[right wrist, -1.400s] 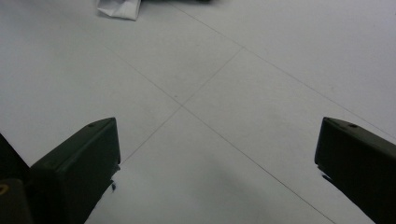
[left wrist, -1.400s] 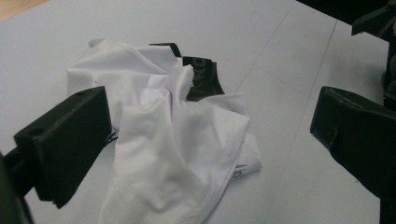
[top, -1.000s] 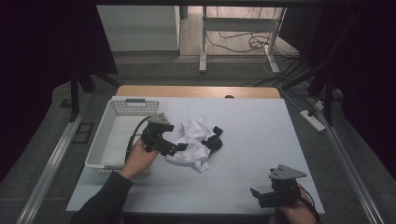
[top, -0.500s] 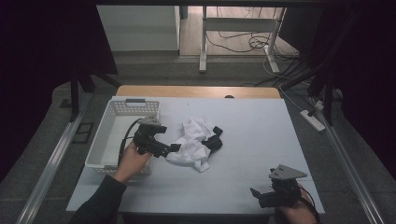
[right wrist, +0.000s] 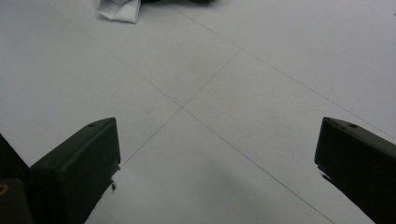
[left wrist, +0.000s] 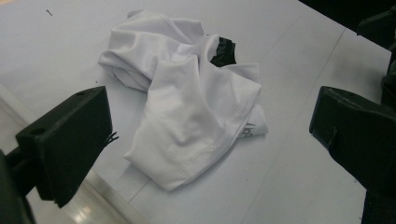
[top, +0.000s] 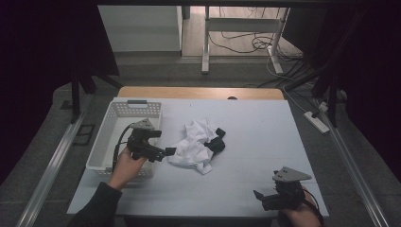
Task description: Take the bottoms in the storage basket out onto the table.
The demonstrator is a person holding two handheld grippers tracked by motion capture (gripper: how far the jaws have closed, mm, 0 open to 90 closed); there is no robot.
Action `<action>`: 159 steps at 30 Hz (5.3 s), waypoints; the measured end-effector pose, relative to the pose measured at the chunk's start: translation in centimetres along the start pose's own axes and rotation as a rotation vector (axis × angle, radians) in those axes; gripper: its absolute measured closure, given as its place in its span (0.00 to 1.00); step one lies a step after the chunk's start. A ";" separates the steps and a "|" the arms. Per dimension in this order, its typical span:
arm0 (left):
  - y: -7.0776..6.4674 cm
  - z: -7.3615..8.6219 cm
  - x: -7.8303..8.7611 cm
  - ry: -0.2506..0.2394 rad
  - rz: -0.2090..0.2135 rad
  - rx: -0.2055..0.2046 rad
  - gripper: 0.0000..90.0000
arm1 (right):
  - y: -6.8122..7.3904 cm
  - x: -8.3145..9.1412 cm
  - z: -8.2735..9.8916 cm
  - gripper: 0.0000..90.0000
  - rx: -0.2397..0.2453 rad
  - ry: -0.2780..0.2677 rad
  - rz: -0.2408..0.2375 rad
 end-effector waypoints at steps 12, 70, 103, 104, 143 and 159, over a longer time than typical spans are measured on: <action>0.1 1.0 1.3 -0.019 -0.006 0.025 0.00 | 0.0 0.0 0.0 0.01 -0.003 -0.004 0.001; 0.4 7.5 5.4 -0.046 -0.077 0.091 0.00 | 0.1 -0.1 0.0 0.01 0.010 0.005 0.001; -0.8 11.6 9.0 -0.059 -0.164 0.119 0.00 | 0.1 -0.2 0.0 0.01 0.014 0.012 0.002; -0.9 11.7 9.2 -0.067 -0.165 0.121 0.00 | 0.1 -0.2 0.0 0.01 0.014 0.012 0.002; 0.4 16.6 11.6 -0.033 -0.298 0.211 0.00 | -0.1 -0.1 -0.1 0.01 -0.003 0.000 0.006; 0.7 17.7 12.7 -0.019 -0.319 0.232 0.00 | -0.2 0.0 -0.1 0.01 -0.016 -0.006 0.009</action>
Point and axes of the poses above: each handheld gripper's, and its own axes: x roughly backward along the jaws, z roughly out of its underside, y roughly to its left, the point moved 6 cm from there along -x, roughly forward along the jaws, and after that the axes turned 4 degrees about x, right-handed, at the moved point
